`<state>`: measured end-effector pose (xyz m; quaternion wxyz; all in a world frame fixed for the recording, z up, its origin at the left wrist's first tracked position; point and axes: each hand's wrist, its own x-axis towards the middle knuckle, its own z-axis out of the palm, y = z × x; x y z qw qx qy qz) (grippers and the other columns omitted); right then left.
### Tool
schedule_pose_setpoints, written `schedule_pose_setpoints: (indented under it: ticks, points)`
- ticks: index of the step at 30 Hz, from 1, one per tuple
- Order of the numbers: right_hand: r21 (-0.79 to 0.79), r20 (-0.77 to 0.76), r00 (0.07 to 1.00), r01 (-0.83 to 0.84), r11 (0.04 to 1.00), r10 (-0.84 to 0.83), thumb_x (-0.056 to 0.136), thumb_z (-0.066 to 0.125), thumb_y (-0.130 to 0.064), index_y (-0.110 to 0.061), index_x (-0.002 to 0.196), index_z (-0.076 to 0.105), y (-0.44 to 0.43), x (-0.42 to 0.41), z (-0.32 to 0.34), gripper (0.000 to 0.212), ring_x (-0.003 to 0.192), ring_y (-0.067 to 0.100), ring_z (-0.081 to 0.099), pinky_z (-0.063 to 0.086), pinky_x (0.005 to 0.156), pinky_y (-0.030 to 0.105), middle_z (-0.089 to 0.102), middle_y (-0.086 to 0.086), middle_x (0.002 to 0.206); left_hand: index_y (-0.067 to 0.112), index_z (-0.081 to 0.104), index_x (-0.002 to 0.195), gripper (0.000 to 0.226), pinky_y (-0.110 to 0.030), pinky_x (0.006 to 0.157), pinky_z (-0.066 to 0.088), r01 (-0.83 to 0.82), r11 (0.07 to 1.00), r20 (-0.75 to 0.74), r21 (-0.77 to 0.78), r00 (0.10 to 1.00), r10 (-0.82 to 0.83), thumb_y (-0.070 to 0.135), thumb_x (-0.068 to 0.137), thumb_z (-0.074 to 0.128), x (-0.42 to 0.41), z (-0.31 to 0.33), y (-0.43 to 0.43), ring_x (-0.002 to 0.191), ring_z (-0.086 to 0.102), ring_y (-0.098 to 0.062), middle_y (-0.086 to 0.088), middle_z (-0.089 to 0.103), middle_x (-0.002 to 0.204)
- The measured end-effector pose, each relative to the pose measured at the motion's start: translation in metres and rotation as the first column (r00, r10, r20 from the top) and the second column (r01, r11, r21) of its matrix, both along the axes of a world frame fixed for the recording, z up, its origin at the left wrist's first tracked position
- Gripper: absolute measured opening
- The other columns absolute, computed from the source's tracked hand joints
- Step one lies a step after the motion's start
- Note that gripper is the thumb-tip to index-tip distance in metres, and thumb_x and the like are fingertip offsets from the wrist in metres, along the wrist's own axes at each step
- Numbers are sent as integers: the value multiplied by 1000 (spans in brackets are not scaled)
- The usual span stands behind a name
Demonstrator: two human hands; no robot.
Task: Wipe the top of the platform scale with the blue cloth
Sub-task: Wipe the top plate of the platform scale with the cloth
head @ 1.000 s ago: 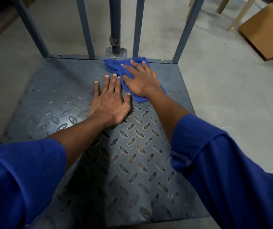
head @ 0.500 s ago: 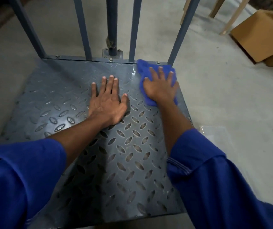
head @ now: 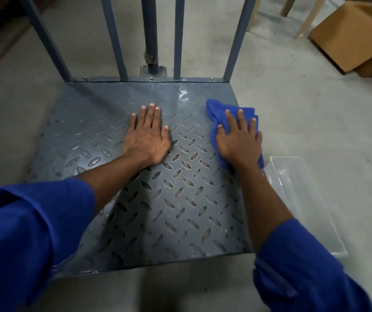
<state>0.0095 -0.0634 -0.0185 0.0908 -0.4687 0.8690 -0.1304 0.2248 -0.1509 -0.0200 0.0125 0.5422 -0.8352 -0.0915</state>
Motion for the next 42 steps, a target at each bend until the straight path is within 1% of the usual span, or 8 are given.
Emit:
schedule_pose_setpoints:
  ticks: [9, 13, 17, 23, 28, 33, 37, 42]
  points:
    - [36, 18, 935, -353, 935, 353, 110, 26, -54, -43, 168, 10, 5, 98, 7, 61, 164, 26, -12, -7, 132, 49, -3, -10, 178, 7, 3, 169, 74, -43, 133, -5, 51, 998, 3, -29, 999, -51, 46, 106, 4, 30, -6, 38, 165, -5, -24, -11, -1, 178]
    - [-44, -29, 984, -175, 984, 173, 108, 28, -59, -41, 167, 19, 63, 53, -7, 62, 165, 30, -1, 1, 133, 49, 9, -6, 178, 10, 2, 169, 79, -43, 133, -6, 58, 998, -43, -35, 997, -59, 53, 103, 2, 46, -7, 55, 165, -6, -23, -9, -3, 178]
    - [11, -4, 1000, 3, 1000, -3, 111, 31, -53, -37, 168, 17, 73, 45, -1, 61, 164, 34, -3, 2, 132, 55, 6, 0, 178, 10, 0, 169, 76, -46, 133, -5, 53, 999, -24, -12, 998, -53, 53, 106, 1, 55, -3, 77, 165, -8, -24, -10, -6, 178]
    - [31, 0, 970, -242, 970, 242, 109, 29, -53, -41, 168, 12, 73, 123, 2, 62, 164, 30, -9, -2, 133, 51, 1, -7, 178, 5, 9, 168, 79, -44, 133, -5, 38, 999, -79, -28, 996, -40, 49, 103, 4, 60, 0, 95, 165, 0, -26, -13, 4, 178]
    - [-2, -53, 994, -95, 995, 95, 107, 28, -60, -43, 167, 18, 162, 116, -9, 63, 165, 30, 1, 4, 133, 49, 8, -7, 178, 8, 8, 170, 75, -44, 134, -4, 47, 998, -84, -31, 995, -49, 50, 107, 8, 79, -3, 115, 165, -2, -24, -11, 2, 178]
    - [-14, -32, 997, 70, 997, -71, 105, 24, -63, -39, 167, 20, 137, 71, -8, 67, 164, 34, 2, 5, 132, 56, 10, 1, 178, 9, 2, 170, 75, -44, 134, -6, 43, 998, -79, -46, 996, -46, 52, 108, 7, 84, -3, 126, 165, -8, -23, -10, -4, 178]
    - [-6, -27, 998, -55, 998, 55, 107, 30, -60, -41, 167, 18, 110, 104, -8, 64, 164, 33, -2, 3, 132, 57, 7, -2, 178, 10, 5, 170, 74, -41, 133, -8, 28, 998, -83, -48, 996, -31, 50, 108, 10, 83, -6, 124, 165, -5, -22, -9, -1, 178]
    - [-104, -96, 988, -131, 986, 121, 106, 33, -58, -41, 165, 29, 163, 170, -14, 61, 165, 31, 7, 10, 132, 51, 18, -6, 176, 6, 16, 168, 76, -46, 134, 2, 51, 992, -103, -113, 993, -62, 45, 104, 14, 87, -11, 124, 165, 6, -28, -13, 10, 177]
